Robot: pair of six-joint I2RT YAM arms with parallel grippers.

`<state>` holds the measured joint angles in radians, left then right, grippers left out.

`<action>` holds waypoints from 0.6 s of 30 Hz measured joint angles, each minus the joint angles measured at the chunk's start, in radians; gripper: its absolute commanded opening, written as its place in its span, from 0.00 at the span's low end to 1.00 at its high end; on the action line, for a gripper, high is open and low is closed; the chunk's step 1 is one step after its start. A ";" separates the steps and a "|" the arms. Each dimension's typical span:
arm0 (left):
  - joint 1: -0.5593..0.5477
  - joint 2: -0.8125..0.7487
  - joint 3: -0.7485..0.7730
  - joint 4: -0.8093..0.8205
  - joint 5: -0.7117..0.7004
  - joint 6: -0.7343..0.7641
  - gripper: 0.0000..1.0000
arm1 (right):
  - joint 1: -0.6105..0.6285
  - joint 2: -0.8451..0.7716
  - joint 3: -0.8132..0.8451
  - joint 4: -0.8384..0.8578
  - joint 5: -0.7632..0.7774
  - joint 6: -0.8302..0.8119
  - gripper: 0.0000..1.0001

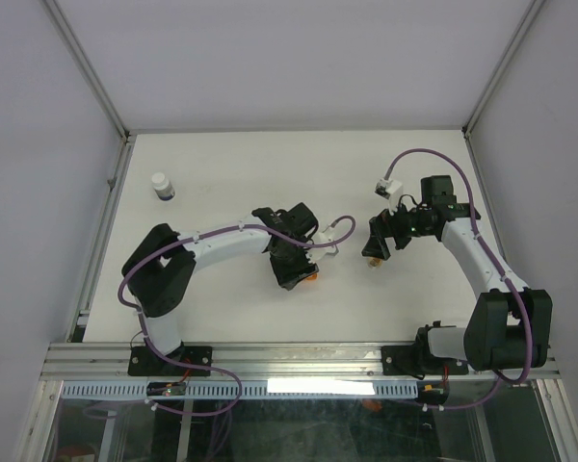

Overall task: Sort the pills into containers
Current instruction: Pour the pill into the pill container.

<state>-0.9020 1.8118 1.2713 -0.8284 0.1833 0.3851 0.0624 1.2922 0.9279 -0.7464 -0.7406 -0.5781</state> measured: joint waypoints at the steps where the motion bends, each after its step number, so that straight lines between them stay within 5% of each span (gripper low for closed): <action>1: 0.000 0.002 0.001 -0.003 0.000 -0.001 0.00 | 0.000 0.000 0.000 0.000 0.000 0.000 0.98; 18: 0.005 0.010 0.013 -0.011 -0.007 -0.001 0.00 | 0.000 0.000 0.003 0.000 0.000 0.000 0.98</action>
<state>-0.8970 1.8217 1.2842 -0.8391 0.1764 0.3840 0.0620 1.2922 0.9306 -0.7467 -0.7406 -0.5785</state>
